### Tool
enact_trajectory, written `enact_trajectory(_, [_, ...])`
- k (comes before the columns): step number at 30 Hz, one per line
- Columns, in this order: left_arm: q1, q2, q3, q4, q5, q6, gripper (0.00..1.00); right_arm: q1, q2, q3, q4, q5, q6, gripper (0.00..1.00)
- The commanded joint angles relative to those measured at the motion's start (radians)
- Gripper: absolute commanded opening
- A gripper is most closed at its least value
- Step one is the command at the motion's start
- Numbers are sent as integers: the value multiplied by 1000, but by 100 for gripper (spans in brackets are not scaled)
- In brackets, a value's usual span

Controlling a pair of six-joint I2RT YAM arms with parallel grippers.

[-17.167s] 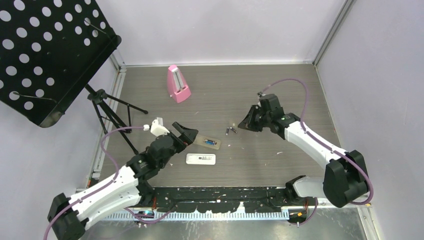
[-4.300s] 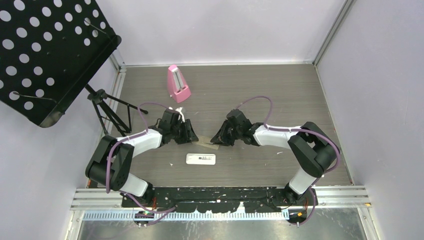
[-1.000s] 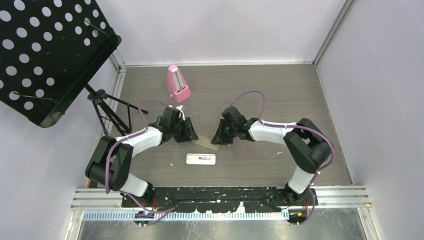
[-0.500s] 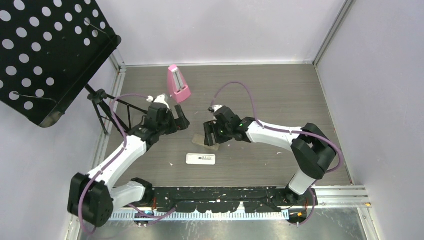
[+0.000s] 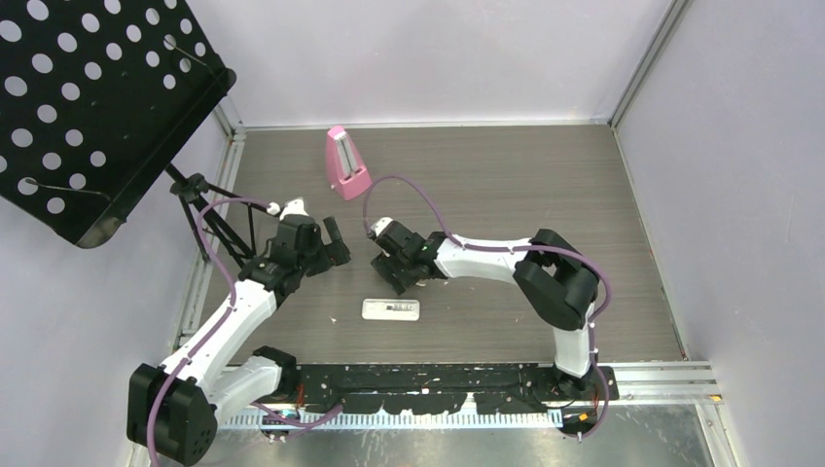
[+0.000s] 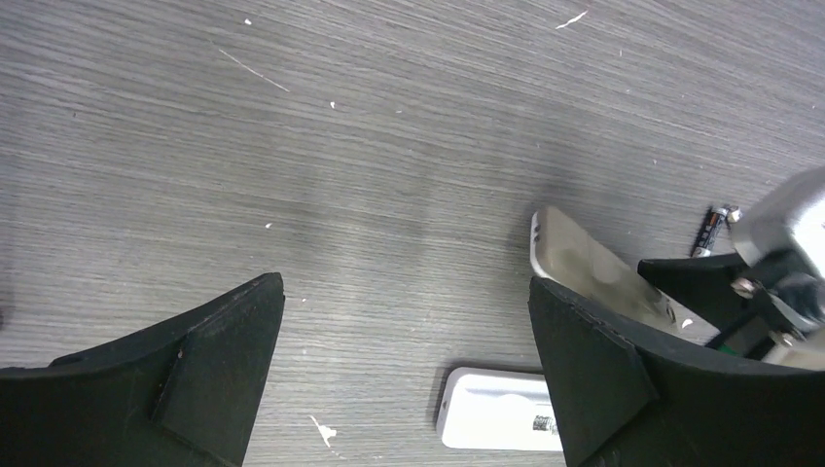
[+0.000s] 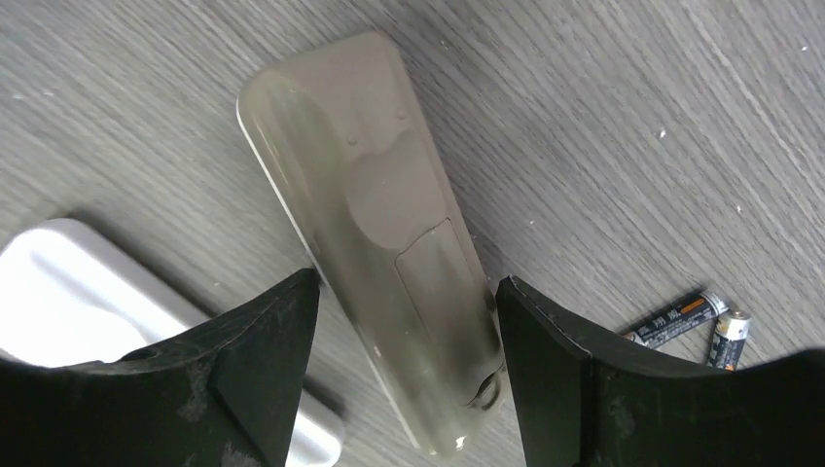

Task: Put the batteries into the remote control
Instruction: Pick up the remote control from the center of the board, then place the remote control at the center of the board.

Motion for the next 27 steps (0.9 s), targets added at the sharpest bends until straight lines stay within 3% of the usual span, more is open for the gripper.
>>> enact_trajectory(1, [8, -3, -7, -5, 3, 28, 100, -4, 49, 47, -61, 27, -46, 73])
enact_trajectory(8, [10, -13, -11, -3, 17, 35, 100, -14, 71, 69, -75, 16, -21, 66])
enact_trajectory(12, [10, -13, -9, -3, 27, 42, 100, -28, 73, 85, -100, 9, -1, 46])
enact_trajectory(15, [10, -15, -6, -6, 40, 46, 100, -36, 53, 84, -96, 56, 21, 39])
enact_trajectory(21, [10, -49, -3, -17, 56, 57, 100, -89, -82, 55, -71, 281, 137, 37])
enact_trajectory(27, [10, -79, -1, -34, 60, 62, 100, -312, -213, -44, -70, 359, 310, 36])
